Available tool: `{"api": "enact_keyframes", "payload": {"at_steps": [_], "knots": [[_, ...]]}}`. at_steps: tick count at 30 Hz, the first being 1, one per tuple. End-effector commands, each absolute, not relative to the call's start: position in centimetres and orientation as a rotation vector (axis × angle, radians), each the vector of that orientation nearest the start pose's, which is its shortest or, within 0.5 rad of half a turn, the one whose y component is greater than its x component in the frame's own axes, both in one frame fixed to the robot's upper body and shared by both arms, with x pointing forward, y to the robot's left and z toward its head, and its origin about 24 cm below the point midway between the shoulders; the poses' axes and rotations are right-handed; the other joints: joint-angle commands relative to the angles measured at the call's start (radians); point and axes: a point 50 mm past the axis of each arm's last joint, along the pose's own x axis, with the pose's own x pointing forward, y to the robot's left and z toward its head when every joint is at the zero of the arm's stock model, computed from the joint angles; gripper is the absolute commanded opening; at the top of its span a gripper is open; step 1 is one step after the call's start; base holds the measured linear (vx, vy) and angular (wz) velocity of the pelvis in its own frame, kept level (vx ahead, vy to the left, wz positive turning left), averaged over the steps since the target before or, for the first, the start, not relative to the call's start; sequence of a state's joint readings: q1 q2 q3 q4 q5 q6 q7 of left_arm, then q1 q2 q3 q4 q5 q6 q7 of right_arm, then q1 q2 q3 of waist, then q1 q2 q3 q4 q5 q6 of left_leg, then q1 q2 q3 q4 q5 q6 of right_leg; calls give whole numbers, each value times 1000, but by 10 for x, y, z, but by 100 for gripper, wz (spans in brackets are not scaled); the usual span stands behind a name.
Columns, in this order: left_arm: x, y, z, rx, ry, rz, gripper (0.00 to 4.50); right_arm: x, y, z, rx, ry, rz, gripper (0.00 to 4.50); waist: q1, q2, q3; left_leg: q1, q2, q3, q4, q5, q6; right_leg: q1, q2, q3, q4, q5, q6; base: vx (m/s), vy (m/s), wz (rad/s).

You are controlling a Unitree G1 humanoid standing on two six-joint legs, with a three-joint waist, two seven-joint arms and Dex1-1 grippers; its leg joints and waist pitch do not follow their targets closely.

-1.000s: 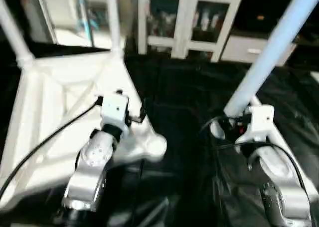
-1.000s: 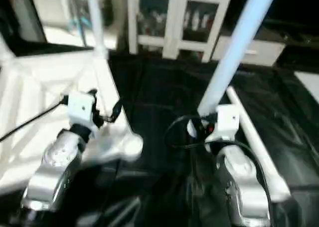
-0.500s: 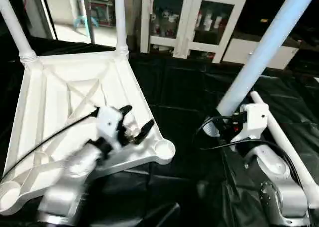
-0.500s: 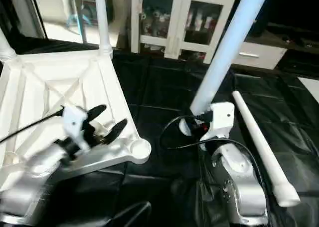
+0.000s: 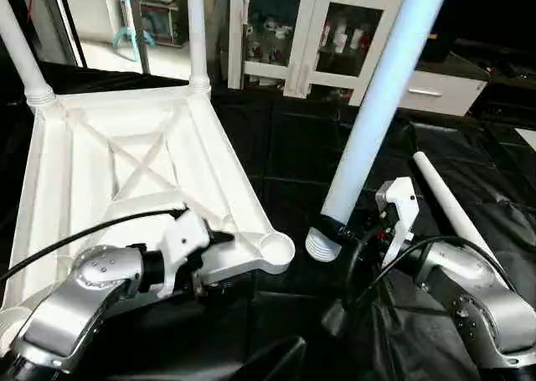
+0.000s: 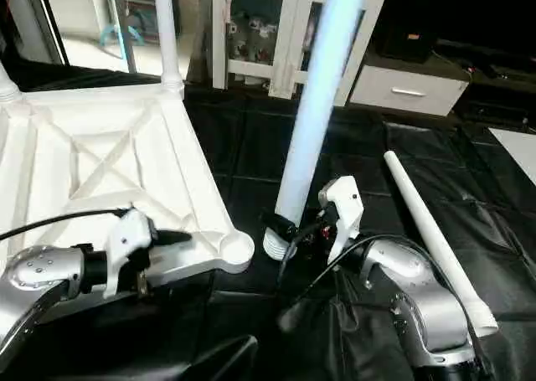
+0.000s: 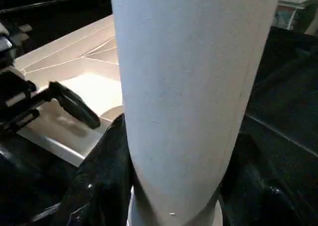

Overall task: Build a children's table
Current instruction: Pick table leg

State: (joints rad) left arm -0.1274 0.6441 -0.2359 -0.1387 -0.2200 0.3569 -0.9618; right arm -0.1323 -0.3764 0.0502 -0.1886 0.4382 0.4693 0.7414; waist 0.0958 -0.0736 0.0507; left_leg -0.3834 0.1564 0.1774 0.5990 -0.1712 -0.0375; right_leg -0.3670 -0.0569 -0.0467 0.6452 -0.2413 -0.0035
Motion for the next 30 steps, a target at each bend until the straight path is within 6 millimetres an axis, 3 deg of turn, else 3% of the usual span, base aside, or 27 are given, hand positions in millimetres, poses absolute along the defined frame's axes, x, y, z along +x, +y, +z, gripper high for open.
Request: {"api": "enact_keyframes", "payload": {"at_steps": [1,10,18,22,26,27,30], "knots": [[239,169,66,350,430,-1167,413,258,-154,92,85,162,919,189,3,16,-47,31,80,-36,-92,-299,-46,8,-100,55,-90,-184,-153,0,0,0],[235,179,71,366,514,-1184,339,261,-156,93,72,155,916,189,3,20,-46,35,80,-34,-91,-295,-42,9,-96,54,-87,-160,-176,0,0,0],[232,183,72,453,557,-1172,287,263,-155,93,68,147,907,189,4,22,-41,38,82,-36,-94,-358,-62,4,-100,57,-96,-257,-159,0,0,0],[233,182,69,481,564,-1160,242,265,-155,94,69,140,901,189,4,23,-43,37,82,-37,-95,-348,-64,4,-98,56,-93,-229,-164,0,0,0],[232,180,67,519,552,-1184,239,266,-154,94,70,133,898,189,7,23,-43,37,82,-37,-95,-348,-62,5,-100,57,-94,-232,-160,0,0,0],[233,180,67,524,546,-1181,205,266,-154,95,72,131,897,189,7,23,-43,38,82,-37,-95,-348,-63,4,-99,56,-93,-230,-161,0,0,0],[235,179,66,547,538,-1181,200,266,-153,95,74,128,895,189,8,30,-44,39,82,-37,-95,-357,-70,3,-98,56,-93,-220,-162,0,0,0]]}}
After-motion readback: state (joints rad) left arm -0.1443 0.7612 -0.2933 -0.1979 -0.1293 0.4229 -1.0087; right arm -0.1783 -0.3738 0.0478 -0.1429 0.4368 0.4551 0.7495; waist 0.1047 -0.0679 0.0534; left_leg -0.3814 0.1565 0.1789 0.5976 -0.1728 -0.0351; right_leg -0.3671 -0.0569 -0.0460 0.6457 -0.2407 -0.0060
